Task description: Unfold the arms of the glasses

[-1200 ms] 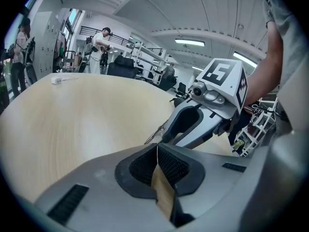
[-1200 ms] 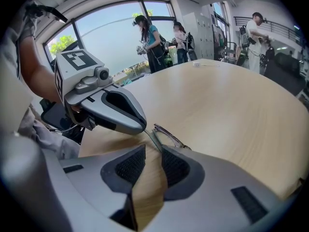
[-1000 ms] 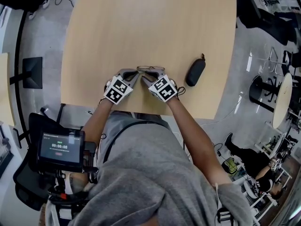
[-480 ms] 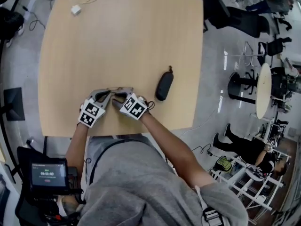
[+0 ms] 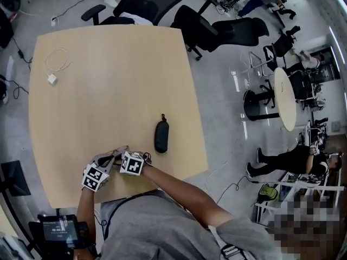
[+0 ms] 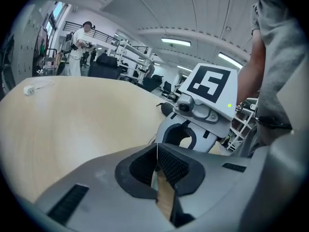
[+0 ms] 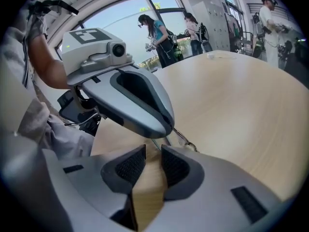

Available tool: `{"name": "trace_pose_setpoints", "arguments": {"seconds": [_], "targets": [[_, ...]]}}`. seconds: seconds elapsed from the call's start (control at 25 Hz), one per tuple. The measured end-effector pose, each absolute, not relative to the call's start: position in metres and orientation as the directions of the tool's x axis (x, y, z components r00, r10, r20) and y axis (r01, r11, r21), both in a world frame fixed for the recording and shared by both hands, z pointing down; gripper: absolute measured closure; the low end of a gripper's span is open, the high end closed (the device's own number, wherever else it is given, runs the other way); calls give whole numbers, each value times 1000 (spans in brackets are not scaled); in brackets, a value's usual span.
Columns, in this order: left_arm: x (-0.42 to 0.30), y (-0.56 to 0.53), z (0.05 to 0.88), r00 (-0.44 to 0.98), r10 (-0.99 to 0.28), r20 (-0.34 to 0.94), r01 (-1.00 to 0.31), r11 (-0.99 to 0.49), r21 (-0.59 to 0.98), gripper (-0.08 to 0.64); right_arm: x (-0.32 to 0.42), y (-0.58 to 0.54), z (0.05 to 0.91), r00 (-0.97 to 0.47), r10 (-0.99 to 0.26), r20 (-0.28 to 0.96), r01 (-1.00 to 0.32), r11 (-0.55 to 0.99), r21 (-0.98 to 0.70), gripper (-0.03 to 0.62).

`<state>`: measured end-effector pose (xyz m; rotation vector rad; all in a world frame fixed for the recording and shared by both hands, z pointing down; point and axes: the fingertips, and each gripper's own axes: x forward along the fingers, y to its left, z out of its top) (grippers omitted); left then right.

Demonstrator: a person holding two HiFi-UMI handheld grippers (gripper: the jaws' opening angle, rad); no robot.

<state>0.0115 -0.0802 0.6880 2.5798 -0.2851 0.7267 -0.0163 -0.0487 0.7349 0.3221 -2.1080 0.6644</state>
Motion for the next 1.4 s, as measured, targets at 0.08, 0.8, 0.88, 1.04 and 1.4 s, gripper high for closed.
{"name": "trace_pose_setpoints", "arguments": {"seconds": [0.08, 0.8, 0.88, 1.04, 1.4], "targets": [[16, -83, 694, 831, -41, 554, -290, -882, 370, 553, -15, -47, 735, -581, 37, 813, -434, 832, -347, 489], [50, -79, 704, 753, 7, 658, -294, -891, 346, 553, 34, 11, 725, -452, 210, 867, -323, 867, -379, 489], [53, -84, 711, 750, 10, 662, -293, -891, 346, 553, 39, 3, 732, -452, 177, 874, -328, 879, -348, 489], [34, -83, 727, 724, 2, 690, -315, -889, 334, 554, 21, 5, 735, -474, 179, 862, -322, 876, -359, 489], [28, -77, 709, 710, -47, 703, -277, -936, 216, 553, 23, 14, 737, -461, 171, 871, -337, 874, -350, 489]]}}
